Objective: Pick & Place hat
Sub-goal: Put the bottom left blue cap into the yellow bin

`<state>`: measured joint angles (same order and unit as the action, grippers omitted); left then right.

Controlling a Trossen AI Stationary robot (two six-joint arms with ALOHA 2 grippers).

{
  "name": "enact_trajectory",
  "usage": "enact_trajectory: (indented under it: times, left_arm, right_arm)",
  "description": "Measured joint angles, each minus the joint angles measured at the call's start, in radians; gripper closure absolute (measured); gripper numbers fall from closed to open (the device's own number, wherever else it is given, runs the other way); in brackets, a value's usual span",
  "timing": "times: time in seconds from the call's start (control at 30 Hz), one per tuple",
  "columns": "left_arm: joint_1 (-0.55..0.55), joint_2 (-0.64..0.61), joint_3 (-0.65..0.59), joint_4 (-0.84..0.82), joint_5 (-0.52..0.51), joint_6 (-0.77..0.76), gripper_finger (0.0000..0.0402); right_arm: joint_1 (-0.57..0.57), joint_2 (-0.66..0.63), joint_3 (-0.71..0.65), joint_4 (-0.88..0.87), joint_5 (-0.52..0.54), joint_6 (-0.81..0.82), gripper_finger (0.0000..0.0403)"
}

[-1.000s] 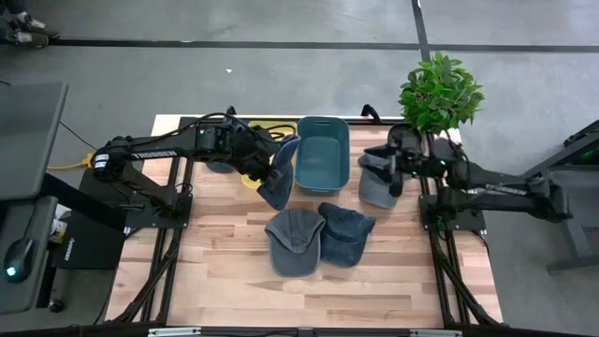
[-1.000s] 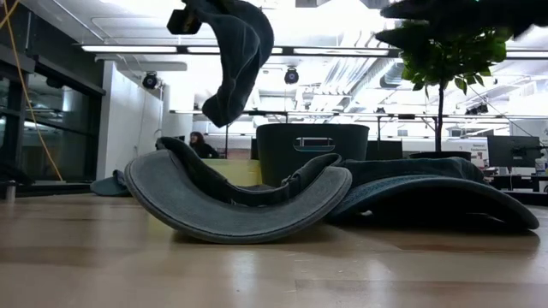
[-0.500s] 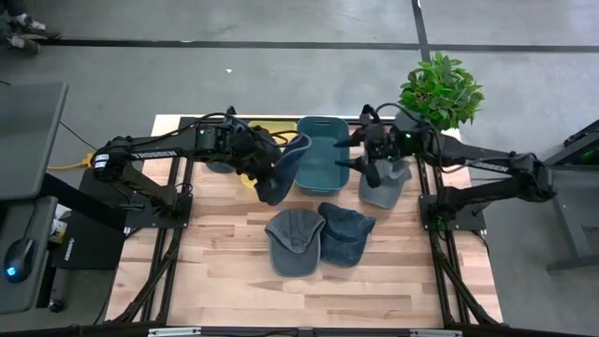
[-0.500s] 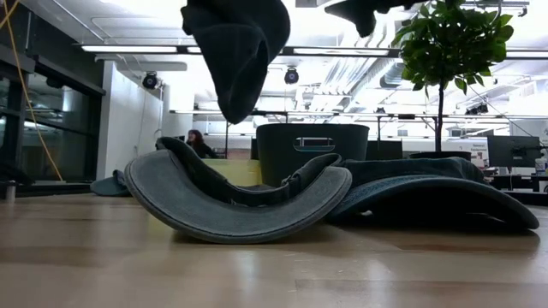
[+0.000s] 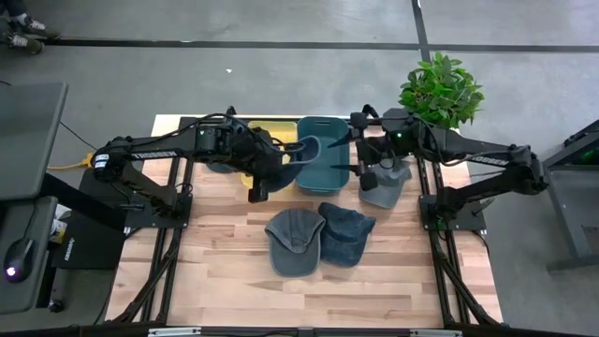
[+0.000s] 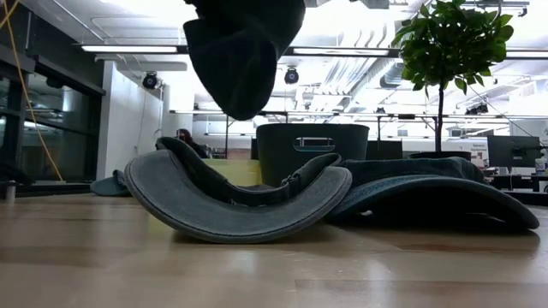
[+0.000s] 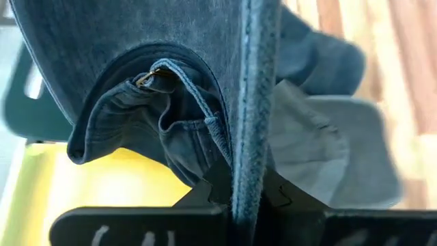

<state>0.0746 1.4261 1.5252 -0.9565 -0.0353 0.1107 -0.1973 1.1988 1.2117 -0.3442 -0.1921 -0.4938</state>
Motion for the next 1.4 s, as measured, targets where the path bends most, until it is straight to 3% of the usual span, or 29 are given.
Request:
enact_trajectory:
  times: [0.2, 0.43, 0.57, 0.8, 1.4]
  left_arm:
    - [-0.054, 0.001, 0.0, -0.022, -0.198, 0.252, 0.0393]
    - [-0.103, 0.001, 0.0, -0.011, -0.414, 0.411, 0.0393]
    - [-0.102, 0.001, 0.0, -0.013, -0.435, 0.422, 0.0393]
    - [-0.101, 0.001, 0.0, -0.049, -0.523, 0.555, 0.0393]
    - [-0.101, 0.001, 0.0, -0.065, -0.56, 0.811, 0.0393]
  right_arm:
    - [0.076, 0.0, 0.021, -0.019, 0.168, -0.176, 0.0171]
    - [0.165, 0.054, 0.021, -0.03, 0.368, -0.337, 0.0171]
    - [0.226, 0.099, 0.021, -0.019, 0.443, -0.424, 0.0171]
    - [0.293, 0.169, 0.02, 0.094, 0.665, -0.562, 0.0171]
    - [0.289, 0.297, 0.019, 0.244, 0.736, -0.71, 0.0171]
